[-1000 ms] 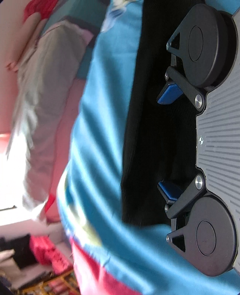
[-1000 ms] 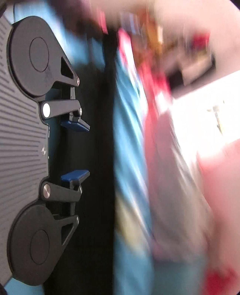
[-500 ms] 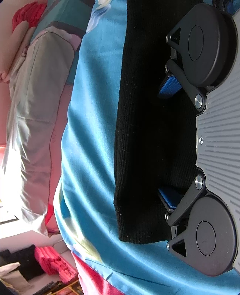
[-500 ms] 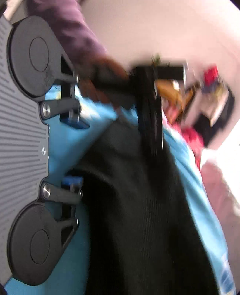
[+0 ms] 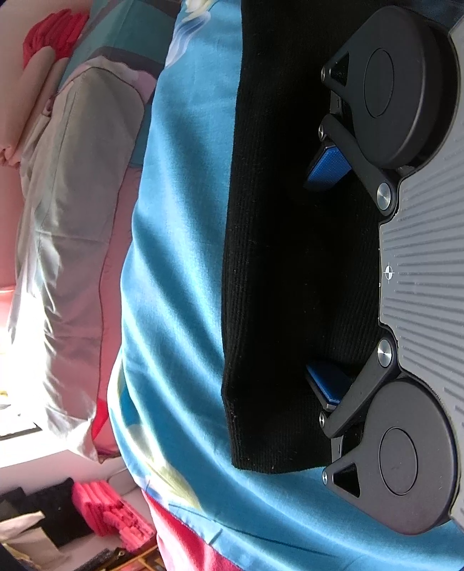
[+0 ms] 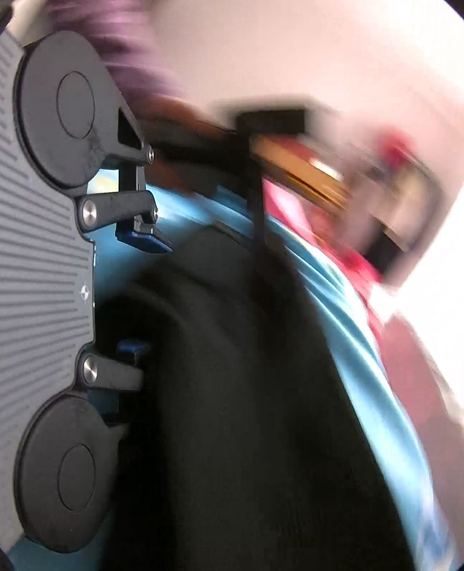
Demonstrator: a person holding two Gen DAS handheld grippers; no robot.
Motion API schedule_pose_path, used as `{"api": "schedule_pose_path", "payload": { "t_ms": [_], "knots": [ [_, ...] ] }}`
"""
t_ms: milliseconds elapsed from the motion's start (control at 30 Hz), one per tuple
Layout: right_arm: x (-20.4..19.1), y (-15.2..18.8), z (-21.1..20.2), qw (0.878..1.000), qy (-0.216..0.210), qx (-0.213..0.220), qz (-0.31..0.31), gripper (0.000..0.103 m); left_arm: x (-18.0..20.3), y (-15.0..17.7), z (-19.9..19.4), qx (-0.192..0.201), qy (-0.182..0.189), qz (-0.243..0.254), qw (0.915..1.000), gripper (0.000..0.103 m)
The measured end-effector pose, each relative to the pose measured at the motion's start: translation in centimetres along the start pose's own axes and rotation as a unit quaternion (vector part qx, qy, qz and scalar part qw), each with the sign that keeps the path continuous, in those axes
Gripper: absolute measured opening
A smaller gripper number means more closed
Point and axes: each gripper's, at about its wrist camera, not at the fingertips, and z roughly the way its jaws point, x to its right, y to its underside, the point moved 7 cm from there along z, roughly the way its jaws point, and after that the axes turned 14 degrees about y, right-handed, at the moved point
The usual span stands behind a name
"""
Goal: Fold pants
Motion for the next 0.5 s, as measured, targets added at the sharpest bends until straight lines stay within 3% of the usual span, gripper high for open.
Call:
{"api": "schedule_pose_path", "payload": {
  "t_ms": [67, 133, 200, 233, 267, 333, 400, 467, 500],
  "knots": [
    [-0.2, 0.4, 0.4, 1.000, 0.002, -0.011, -0.001, 0.044, 0.1, 0.1, 0.0, 0.003, -0.002, 0.001, 1.0000, 0.103],
    [-2.8, 3.6, 1.0, 0.991, -0.022, -0.098, -0.093, 0.052, 0.1, 0.1, 0.0, 0.003, -0.001, 0.002, 1.0000, 0.103],
    [-4.6, 4.8, -1.0, 0.976, 0.029, -0.055, -0.206, 0.051, 0.1, 0.2, 0.0, 0.001, -0.001, 0.007, 1.0000, 0.103],
    [-4.6, 4.3, -2.3, 0.975, 0.047, -0.048, -0.213, 0.051, 0.1, 0.2, 0.0, 0.000, 0.000, 0.010, 1.0000, 0.103],
    [-4.3, 3.6, -3.6, 0.978, 0.054, -0.041, -0.200, 0.051, 0.1, 0.2, 0.0, 0.000, 0.001, 0.010, 1.0000, 0.103],
    [-3.4, 1.6, -6.6, 0.981, 0.072, 0.029, -0.176, 0.053, 0.1, 0.2, 0.0, 0.002, 0.001, 0.009, 1.0000, 0.103],
    [-1.4, -0.7, -8.2, 0.979, 0.116, 0.096, -0.136, 0.065, 0.2, 0.3, 0.0, 0.004, -0.004, 0.010, 0.9999, 0.103],
    [1.3, -1.9, -8.2, 0.975, 0.160, 0.108, -0.114, 0.061, 0.2, 0.3, 0.0, 0.005, -0.005, 0.010, 0.9999, 0.103],
    [3.1, -2.5, -8.5, 0.969, 0.184, 0.117, -0.116, 0.049, 0.2, 0.3, 0.0, 0.005, -0.005, 0.009, 0.9999, 0.103]
  ]
}}
